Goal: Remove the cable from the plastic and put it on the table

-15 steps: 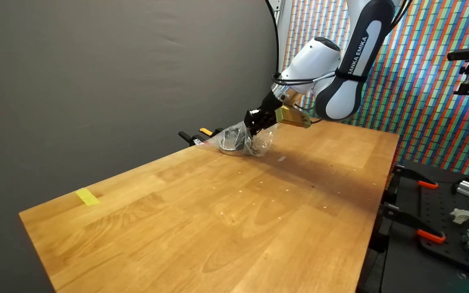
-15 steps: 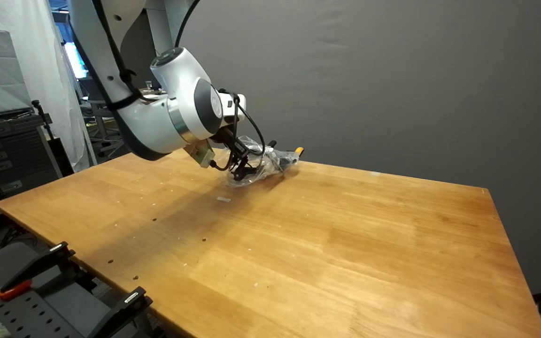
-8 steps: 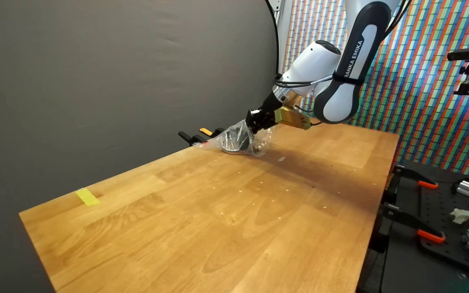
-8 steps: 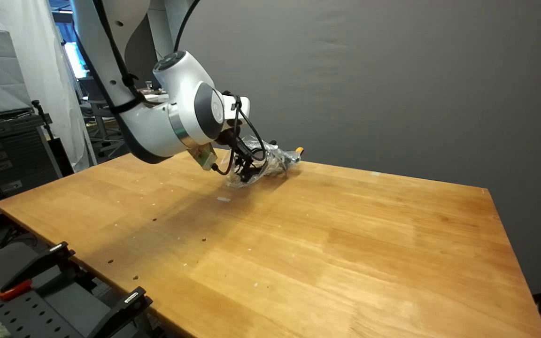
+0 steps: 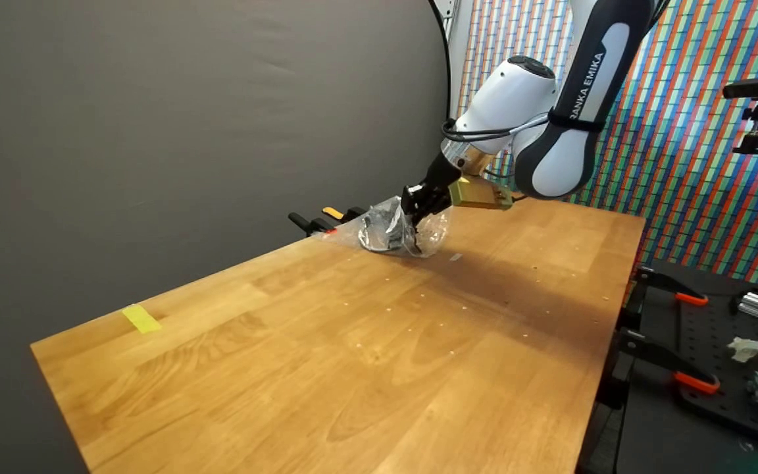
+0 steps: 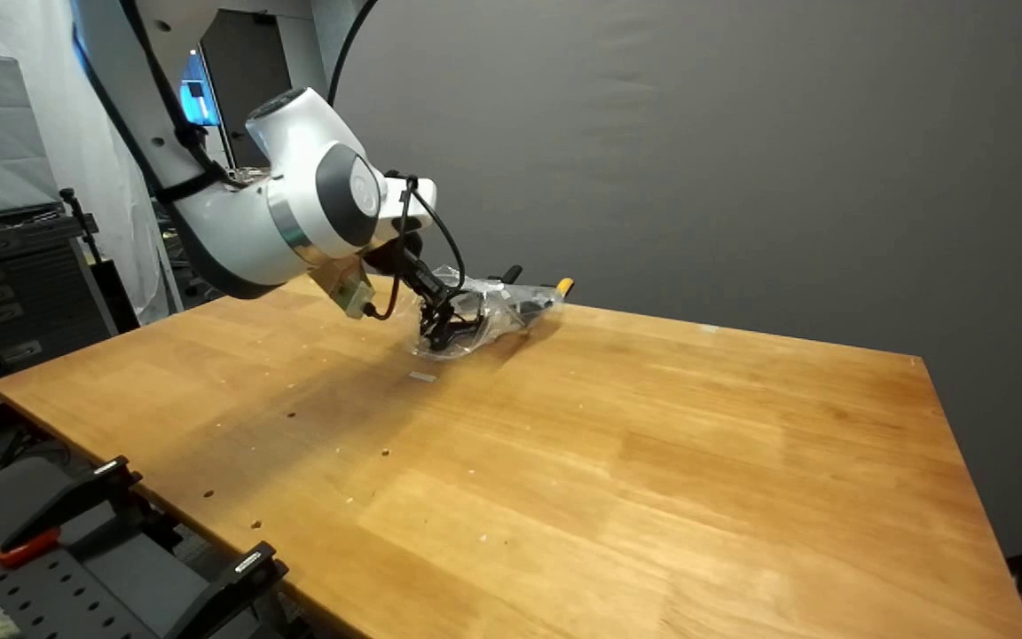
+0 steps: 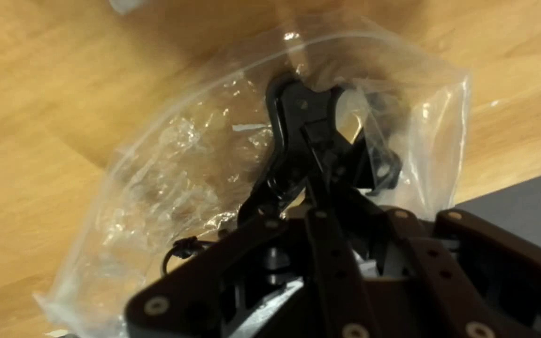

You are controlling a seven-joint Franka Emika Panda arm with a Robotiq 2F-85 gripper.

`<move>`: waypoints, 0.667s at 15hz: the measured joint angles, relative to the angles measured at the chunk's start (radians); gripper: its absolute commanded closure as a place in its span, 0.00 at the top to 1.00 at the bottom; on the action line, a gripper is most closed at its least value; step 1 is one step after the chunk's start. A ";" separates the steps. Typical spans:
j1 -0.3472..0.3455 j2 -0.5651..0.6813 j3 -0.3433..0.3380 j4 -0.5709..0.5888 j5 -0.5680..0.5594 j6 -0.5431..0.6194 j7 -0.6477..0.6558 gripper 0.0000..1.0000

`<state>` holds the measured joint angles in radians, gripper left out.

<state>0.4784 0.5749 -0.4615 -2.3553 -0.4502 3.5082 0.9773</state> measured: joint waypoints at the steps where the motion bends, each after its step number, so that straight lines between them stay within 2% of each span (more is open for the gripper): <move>1: 0.048 -0.026 -0.021 -0.031 0.006 -0.041 0.000 0.02; 5: 0.265 -0.151 -0.139 -0.159 0.033 -0.235 0.017 0.02; 10: 0.639 -0.301 -0.419 -0.284 -0.003 -0.510 0.135 0.02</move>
<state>1.1173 0.2740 -0.8801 -2.6394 -0.4536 2.9984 1.1122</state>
